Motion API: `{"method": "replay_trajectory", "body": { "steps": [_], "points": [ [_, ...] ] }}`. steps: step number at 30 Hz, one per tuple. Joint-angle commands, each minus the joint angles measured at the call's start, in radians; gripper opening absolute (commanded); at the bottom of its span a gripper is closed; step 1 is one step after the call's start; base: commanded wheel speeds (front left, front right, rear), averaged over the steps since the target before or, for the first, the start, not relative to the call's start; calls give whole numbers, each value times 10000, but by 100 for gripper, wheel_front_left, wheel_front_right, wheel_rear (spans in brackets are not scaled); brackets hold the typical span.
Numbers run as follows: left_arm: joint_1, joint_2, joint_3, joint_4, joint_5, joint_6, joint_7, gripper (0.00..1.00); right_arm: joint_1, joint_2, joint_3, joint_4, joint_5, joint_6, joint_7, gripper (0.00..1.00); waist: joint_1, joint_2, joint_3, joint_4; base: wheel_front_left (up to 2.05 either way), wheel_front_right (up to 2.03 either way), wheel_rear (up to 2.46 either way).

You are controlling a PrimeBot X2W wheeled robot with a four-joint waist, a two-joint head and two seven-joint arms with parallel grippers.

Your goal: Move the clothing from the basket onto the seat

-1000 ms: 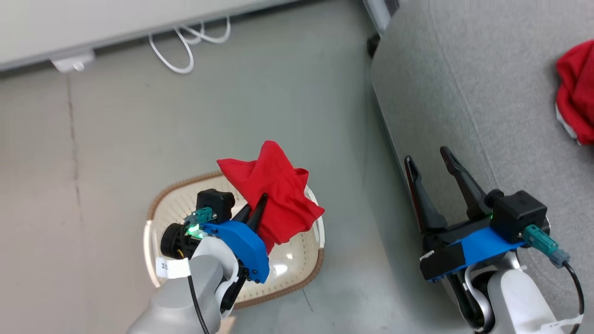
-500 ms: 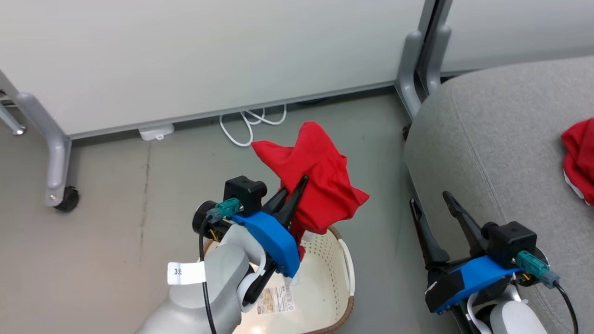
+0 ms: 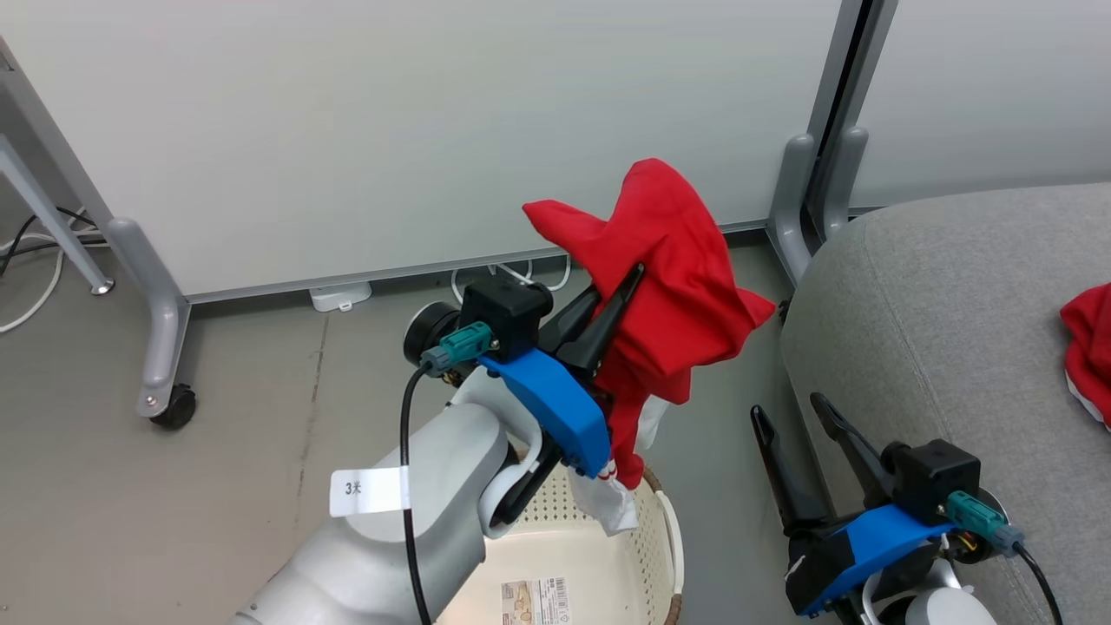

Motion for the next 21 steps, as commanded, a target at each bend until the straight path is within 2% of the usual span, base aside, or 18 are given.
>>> {"method": "replay_trajectory", "body": {
  "steps": [1,21],
  "points": [
    [-143,-33,4,-102,7,-9,-49,0,125,-2,16,3,76,1,38,100,2,-1,-15,26,0,0,0],
    [-425,-189,-290,-158,88,-9,-49,0,-411,-2,490,178,-5,1,156,100,2,-1,264,6,0,0,0]
  ]
}}
